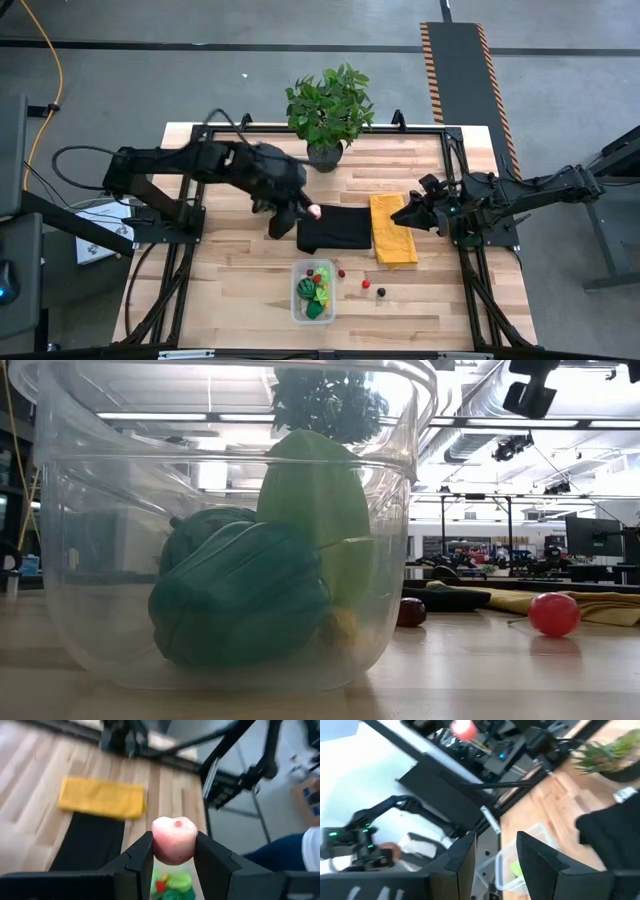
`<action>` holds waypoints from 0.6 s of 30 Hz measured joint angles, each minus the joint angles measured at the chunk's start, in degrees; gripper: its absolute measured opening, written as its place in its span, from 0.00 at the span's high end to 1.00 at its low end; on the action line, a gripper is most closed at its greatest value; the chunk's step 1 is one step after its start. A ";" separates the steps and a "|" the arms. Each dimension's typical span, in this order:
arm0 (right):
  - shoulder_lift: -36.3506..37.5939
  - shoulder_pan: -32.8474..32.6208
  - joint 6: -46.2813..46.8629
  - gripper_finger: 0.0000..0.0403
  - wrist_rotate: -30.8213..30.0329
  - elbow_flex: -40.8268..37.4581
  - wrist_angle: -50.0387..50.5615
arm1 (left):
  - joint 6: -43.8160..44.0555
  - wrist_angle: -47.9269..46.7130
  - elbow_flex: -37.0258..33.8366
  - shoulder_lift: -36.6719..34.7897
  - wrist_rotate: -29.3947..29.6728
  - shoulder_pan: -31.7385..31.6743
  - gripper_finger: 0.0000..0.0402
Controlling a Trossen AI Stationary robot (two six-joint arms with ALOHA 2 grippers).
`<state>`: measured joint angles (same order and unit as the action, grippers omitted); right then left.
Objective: Pick and placing Produce into tupperware
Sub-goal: Put the peach into the bin
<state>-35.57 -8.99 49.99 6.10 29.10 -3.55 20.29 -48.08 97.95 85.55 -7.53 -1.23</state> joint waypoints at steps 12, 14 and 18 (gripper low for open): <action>3.73 0.00 -3.47 0.67 3.12 0.11 -7.47 | 4.62 -1.92 -0.11 10.66 -5.17 4.20 0.72; 4.78 0.00 -2.73 0.67 3.63 0.11 -7.36 | 4.91 -2.12 -0.11 12.18 -6.30 5.21 0.72; 6.79 0.00 -2.50 0.67 4.00 0.11 -5.84 | 6.04 -3.46 -0.12 14.93 -6.42 6.99 0.72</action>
<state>-28.78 -8.99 47.49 10.11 29.21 -9.39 26.33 -51.54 97.83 100.48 -13.95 5.76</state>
